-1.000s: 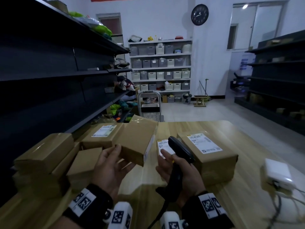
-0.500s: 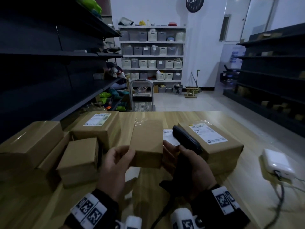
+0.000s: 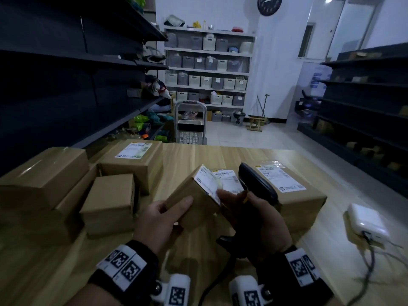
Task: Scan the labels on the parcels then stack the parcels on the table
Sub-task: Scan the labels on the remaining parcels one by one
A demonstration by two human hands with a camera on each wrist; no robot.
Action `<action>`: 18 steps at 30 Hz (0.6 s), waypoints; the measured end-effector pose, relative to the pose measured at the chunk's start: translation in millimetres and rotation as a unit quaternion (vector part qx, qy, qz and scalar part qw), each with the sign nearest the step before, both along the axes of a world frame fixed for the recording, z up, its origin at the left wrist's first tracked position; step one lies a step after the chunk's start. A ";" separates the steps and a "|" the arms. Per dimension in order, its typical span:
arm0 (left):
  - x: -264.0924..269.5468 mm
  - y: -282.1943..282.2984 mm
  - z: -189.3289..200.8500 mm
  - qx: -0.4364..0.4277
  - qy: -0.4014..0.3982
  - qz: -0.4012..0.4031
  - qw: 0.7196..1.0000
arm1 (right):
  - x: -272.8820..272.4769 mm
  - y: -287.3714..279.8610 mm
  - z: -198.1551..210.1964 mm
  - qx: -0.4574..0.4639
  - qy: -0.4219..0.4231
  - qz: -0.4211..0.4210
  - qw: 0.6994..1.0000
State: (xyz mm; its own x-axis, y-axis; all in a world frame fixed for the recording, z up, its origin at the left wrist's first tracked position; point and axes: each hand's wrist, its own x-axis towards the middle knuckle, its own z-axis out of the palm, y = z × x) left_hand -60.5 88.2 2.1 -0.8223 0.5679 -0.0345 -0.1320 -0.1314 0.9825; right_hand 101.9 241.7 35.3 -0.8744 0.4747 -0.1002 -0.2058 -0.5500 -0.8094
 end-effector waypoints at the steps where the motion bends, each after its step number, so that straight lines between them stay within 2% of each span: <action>1: -0.7 0.8 -1.1 0.012 -0.004 0.005 1.000 | 0.3 -0.5 -0.8 0.000 -0.006 -0.008 1.000; 5: 0.2 4.2 -4.9 0.035 0.006 0.022 0.999 | 1.3 -3.1 0.6 -0.016 0.002 -0.007 1.000; 10: 1.5 4.8 -0.4 0.005 -0.005 0.042 0.999 | 3.0 -7.5 7.6 -0.046 0.013 -0.013 0.999; 14: 1.5 2.9 -2.4 -0.005 -0.005 0.041 0.999 | 2.7 -6.6 3.7 -0.016 0.014 -0.006 1.000; 18: -1.3 4.8 -3.4 0.027 -0.015 0.033 0.999 | -0.9 -1.3 -3.4 0.012 0.022 -0.023 0.999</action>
